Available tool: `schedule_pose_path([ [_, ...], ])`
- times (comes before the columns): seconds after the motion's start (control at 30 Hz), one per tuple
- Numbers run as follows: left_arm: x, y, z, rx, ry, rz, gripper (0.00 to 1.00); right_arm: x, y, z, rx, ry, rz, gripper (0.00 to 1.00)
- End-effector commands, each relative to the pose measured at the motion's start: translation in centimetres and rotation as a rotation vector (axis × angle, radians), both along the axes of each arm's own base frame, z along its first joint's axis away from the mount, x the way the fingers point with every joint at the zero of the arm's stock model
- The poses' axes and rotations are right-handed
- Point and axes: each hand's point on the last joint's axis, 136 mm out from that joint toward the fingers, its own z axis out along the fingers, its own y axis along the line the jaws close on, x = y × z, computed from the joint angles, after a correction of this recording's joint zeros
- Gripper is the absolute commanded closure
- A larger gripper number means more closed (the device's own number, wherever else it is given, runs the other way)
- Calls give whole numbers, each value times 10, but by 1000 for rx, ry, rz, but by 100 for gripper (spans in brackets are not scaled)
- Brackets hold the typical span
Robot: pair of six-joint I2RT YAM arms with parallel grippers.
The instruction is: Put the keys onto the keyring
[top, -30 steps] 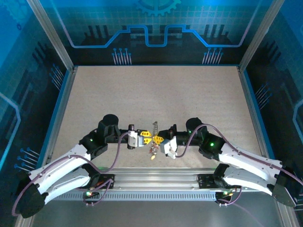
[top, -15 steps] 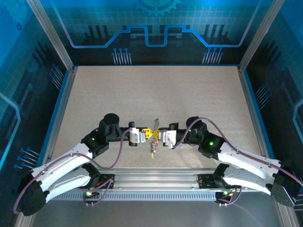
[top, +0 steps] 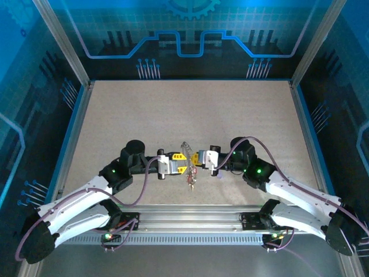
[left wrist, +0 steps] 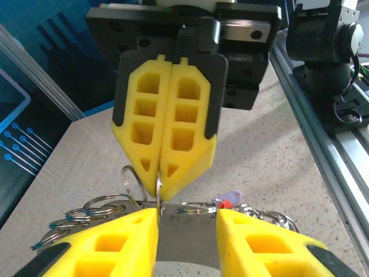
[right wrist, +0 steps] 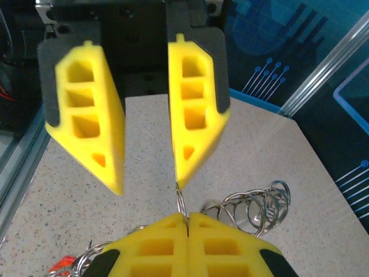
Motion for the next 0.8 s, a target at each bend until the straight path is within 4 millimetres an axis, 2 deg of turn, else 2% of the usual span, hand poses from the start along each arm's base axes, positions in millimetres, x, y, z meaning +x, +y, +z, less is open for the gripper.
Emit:
schedule_pose_path([
  [0.0, -6, 1, 0, -40, 28, 1, 66, 11, -2, 26, 48, -3, -34, 100],
  [0.4, -5, 5, -7, -86, 81, 50, 62, 13, -1, 26, 47, 37, -27, 100],
  [0.6, -2, 3, 0, -98, 50, 43, 61, 0, 3, 24, 47, 22, 74, 100],
  [0.77, 0, 1, 0, -89, 41, 39, 61, -13, 6, 24, 55, 20, 156, 100],
])
